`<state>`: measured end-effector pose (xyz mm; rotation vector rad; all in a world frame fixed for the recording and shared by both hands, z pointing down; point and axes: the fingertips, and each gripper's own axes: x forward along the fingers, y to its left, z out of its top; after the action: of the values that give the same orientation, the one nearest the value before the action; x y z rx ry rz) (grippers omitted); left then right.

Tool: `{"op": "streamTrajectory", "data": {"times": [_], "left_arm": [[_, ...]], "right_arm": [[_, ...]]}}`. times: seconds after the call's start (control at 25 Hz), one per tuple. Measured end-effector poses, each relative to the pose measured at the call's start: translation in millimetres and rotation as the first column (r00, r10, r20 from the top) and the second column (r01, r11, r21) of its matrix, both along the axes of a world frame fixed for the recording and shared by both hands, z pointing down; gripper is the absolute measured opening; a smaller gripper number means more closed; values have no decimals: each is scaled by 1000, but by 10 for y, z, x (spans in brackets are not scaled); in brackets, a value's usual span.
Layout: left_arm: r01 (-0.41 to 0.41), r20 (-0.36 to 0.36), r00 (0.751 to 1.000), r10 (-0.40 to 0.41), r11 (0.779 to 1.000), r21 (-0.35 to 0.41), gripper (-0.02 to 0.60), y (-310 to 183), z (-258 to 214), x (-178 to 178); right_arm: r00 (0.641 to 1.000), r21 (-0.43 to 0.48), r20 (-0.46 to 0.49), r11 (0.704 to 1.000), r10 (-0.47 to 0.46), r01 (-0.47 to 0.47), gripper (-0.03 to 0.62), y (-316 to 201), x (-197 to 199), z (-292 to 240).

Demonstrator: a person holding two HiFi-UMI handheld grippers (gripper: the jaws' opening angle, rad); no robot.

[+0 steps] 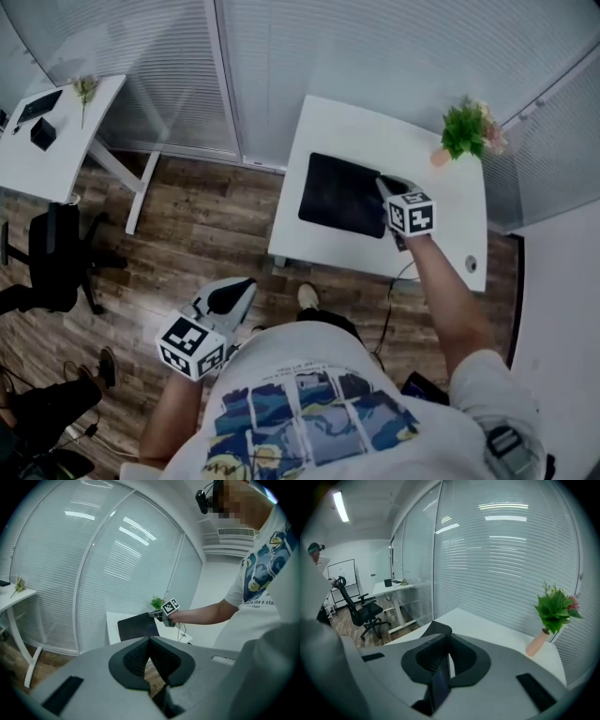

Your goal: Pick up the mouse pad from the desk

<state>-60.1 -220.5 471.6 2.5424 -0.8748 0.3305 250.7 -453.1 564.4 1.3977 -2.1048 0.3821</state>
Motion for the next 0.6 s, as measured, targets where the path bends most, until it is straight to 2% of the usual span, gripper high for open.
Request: {"op": "streamTrajectory", "data": {"times": [0.6], "left_arm": [[-26,-33,999,27,999,27,2,536,-55,-447]], "right_arm": [[1000,91,-17,996,-24,25,25,311,-479,-972]]}}
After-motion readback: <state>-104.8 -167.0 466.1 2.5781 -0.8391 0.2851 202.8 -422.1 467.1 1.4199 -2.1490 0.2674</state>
